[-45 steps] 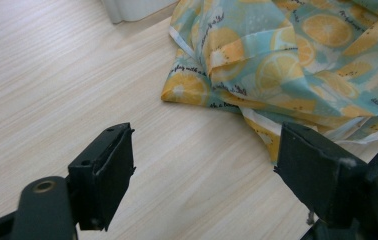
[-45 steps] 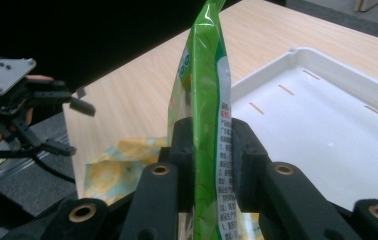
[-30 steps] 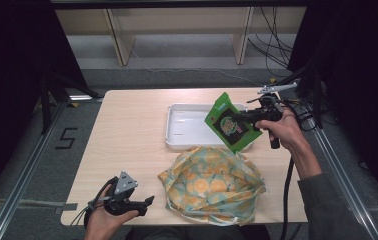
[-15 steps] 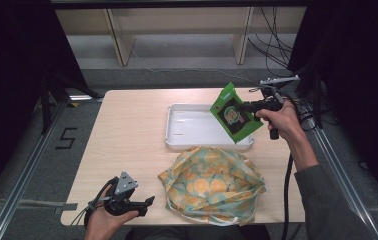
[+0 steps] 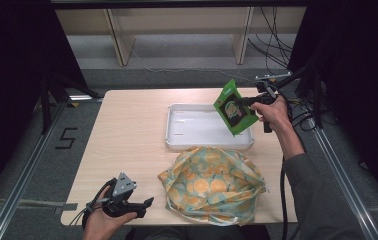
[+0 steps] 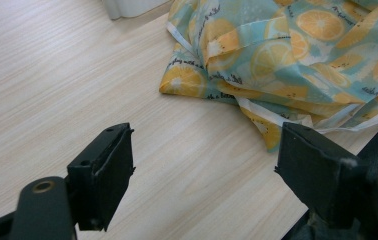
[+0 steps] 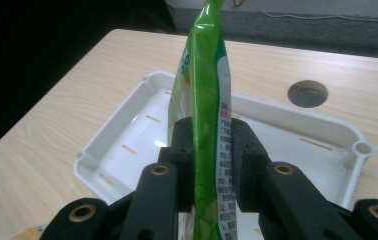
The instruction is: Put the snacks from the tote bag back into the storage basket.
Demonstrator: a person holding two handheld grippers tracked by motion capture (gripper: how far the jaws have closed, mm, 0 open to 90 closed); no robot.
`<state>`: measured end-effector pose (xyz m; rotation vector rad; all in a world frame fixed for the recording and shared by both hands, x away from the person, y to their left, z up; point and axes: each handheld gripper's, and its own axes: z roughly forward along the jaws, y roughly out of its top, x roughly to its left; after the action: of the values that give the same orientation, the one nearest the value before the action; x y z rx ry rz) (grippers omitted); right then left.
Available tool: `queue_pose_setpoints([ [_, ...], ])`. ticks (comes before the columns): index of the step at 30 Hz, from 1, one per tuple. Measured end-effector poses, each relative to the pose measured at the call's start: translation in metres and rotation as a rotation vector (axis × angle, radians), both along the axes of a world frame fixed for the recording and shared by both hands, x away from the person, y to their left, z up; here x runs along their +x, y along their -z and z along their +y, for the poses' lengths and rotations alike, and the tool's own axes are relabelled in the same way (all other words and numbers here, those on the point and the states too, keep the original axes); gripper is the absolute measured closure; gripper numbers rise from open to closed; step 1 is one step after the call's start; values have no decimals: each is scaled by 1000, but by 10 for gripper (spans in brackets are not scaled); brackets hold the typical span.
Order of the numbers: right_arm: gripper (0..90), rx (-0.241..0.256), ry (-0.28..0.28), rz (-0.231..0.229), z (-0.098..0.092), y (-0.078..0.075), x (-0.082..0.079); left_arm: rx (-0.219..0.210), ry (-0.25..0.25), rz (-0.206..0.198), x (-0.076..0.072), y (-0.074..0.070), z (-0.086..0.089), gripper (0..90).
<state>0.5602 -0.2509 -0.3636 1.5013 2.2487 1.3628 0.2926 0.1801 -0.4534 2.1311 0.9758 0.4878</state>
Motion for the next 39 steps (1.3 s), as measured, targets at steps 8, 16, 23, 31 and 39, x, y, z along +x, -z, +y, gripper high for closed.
queue_pose_setpoints([
  [8, 760, -33, 55, -6, -3, 12, 23, 4, 17, -18, -1, 1, -1, 212],
  [16, 760, -33, 108, 38, -2, 18, 40, -16, 12, 42, -5, 6, -4, 209],
  [23, 760, -34, 136, 53, -3, 29, 51, -25, 26, 22, -5, 7, -6, 210],
  [31, 759, -34, 186, 87, -1, 36, 56, -43, 4, 39, -6, 8, -7, 210],
  [39, 758, -43, 195, 83, -3, 43, 62, -20, 28, 27, -6, 8, -6, 210],
])
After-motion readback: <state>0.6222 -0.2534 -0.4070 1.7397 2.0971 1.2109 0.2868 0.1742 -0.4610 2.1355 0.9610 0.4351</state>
